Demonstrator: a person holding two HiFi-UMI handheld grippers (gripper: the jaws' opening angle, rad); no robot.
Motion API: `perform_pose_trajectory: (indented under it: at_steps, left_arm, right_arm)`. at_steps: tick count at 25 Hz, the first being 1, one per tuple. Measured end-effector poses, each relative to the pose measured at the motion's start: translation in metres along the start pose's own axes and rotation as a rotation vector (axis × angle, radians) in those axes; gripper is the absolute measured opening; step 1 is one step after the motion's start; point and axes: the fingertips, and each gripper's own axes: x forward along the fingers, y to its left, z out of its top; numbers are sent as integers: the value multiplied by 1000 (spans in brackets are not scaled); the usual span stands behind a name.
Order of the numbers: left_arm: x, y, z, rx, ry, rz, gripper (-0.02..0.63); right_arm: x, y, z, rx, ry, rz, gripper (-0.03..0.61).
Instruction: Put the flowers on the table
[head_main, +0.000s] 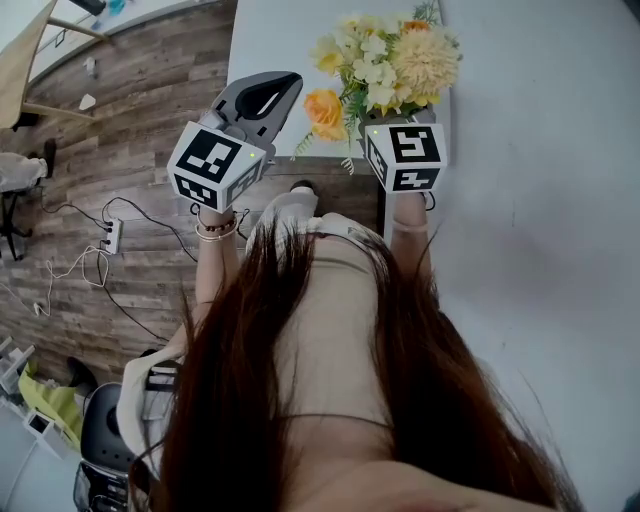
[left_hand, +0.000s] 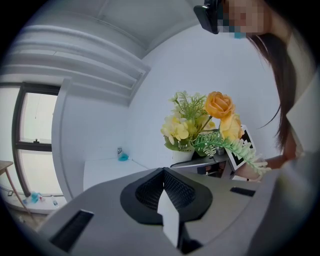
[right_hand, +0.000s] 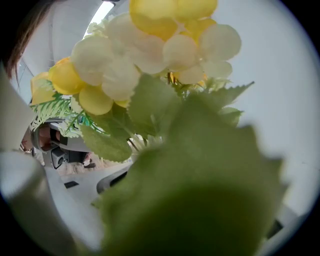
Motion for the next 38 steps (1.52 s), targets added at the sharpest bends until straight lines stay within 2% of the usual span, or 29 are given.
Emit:
perform_pose_trajectory:
  at_steps: [9,21,27,33,38]
  left_arm:
    - [12,3,-13,7,4,-42,5]
    - [19,2,-15,13,5,-53,5]
    - [22,2,-17,5,14,-42,5]
    - [48,22,-22,2,21,-7,5]
    - [69,29,4,-16,36,12,5]
  right_arm:
    - [4,-4,-14,9,5,-31,261]
    - [7,-8,-20,-9,9,-38,261]
    - [10,-9,-25,-2,23,-18,261]
    - [40,-25,-37,-3,20,20,261]
    - [50,-54,-14,-6,26,39,261]
